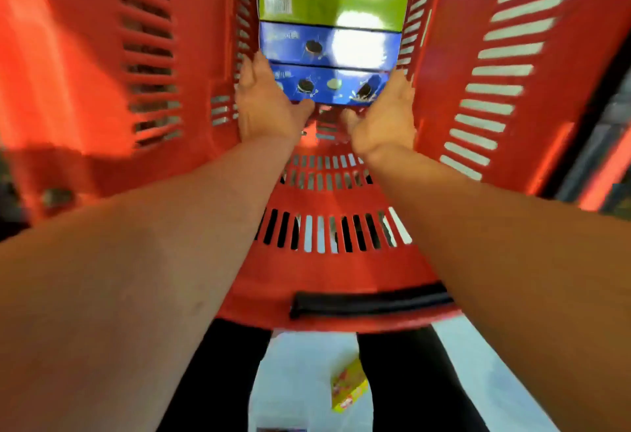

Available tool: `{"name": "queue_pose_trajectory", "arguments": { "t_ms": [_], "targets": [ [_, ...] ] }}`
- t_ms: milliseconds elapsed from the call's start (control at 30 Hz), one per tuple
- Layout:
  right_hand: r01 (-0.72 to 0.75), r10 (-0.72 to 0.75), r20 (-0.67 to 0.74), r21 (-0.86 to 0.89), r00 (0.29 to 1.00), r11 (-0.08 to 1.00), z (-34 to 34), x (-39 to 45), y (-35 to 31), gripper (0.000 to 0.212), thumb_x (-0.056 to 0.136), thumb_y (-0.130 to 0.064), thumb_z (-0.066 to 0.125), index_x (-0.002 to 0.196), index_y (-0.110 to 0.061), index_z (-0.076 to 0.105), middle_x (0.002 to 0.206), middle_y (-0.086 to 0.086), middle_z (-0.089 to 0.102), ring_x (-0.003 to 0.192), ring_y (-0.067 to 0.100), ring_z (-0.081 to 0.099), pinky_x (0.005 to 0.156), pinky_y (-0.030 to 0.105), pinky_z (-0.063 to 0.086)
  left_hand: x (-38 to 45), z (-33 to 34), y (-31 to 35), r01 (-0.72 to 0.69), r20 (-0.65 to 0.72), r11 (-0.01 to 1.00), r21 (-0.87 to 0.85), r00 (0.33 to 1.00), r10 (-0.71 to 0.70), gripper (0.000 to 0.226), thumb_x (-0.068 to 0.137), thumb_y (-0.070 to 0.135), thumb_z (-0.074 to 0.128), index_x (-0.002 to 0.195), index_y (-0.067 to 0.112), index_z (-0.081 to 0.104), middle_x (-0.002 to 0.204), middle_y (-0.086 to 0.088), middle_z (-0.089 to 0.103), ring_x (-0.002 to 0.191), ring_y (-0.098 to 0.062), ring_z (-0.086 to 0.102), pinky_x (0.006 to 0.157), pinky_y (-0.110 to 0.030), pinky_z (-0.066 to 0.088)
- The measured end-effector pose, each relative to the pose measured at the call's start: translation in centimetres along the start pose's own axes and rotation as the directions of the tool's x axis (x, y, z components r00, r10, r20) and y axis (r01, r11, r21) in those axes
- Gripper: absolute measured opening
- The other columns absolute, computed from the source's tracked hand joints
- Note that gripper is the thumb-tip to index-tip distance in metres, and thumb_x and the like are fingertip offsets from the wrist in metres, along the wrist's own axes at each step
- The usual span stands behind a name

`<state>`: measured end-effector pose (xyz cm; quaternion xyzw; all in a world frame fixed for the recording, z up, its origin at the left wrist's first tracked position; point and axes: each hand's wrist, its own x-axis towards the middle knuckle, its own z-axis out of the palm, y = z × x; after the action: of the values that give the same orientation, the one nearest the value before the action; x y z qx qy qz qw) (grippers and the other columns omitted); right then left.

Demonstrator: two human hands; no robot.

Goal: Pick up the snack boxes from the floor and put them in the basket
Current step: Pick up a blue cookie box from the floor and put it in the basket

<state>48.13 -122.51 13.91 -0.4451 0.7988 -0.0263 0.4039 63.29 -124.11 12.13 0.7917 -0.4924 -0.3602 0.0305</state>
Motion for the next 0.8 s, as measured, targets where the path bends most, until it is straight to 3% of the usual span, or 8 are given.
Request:
{"name": "queue_pose_trajectory", "arguments": {
  "t_ms": [167, 333, 500, 800],
  "targets": [
    [0.105, -0.104, 0.044, -0.029, 0.994, 0.994, -9.5, -9.1, -3.4, 0.076, 0.078, -0.024, 0.073, 0.142, -0.004, 0.036, 0.139, 0.015, 0.043, 0.127, 0.031, 0.043, 0.108, 0.035, 0.033, -7.4, -8.4, 6.7, -0.095, 0.091, 0.995, -0.039, 0.991, 0.098, 0.077, 0.065, 0.045, 0.068, 0.131, 0.011, 0.05, 0.126, -0.01, 0.059, 0.116, -0.028, 0.055, 0.098, -0.036, 0.043],
    [0.158, -0.158, 0.009, -0.108, 0.987, 0.982, -21.8, -18.4, -6.8, 0.071, 0.075, -0.03, 0.074, 0.135, -0.009, 0.043, 0.13, 0.015, 0.05, 0.117, 0.038, 0.052, 0.098, 0.045, 0.045, -16.4, -19.1, 13.8, -0.265, 0.19, 0.964, 0.002, 0.947, 0.26, 0.071, 0.079, 0.031, 0.072, 0.136, 0.001, 0.044, 0.135, -0.019, 0.052, 0.125, -0.033, 0.048, 0.102, -0.034, 0.033],
    [0.169, -0.178, -0.056, -0.132, 0.982, 0.977, -32.3, -26.2, -7.9, 0.078, 0.075, -0.037, 0.074, 0.14, -0.01, 0.04, 0.134, 0.016, 0.048, 0.121, 0.038, 0.048, 0.102, 0.044, 0.041, -25.5, -27.5, 20.2, -0.385, 0.224, 0.921, -0.058, 0.894, 0.388, 0.076, 0.084, 0.027, 0.072, 0.145, 0.005, 0.034, 0.149, -0.014, 0.039, 0.137, -0.026, 0.038, 0.11, -0.029, 0.026],
    [0.237, -0.26, -0.159, -0.154, 0.952, 0.959, -45.0, -29.6, -1.8, 0.083, 0.083, -0.04, 0.07, 0.148, -0.009, 0.029, 0.149, 0.014, 0.035, 0.135, 0.033, 0.036, 0.11, 0.039, 0.03, -35.4, -28.0, 31.2, -0.548, 0.179, 0.836, -0.006, 0.822, 0.54, 0.076, 0.084, 0.029, 0.071, 0.146, 0.007, 0.033, 0.15, -0.01, 0.038, 0.14, -0.021, 0.034, 0.111, -0.023, 0.02]
  ]
}}
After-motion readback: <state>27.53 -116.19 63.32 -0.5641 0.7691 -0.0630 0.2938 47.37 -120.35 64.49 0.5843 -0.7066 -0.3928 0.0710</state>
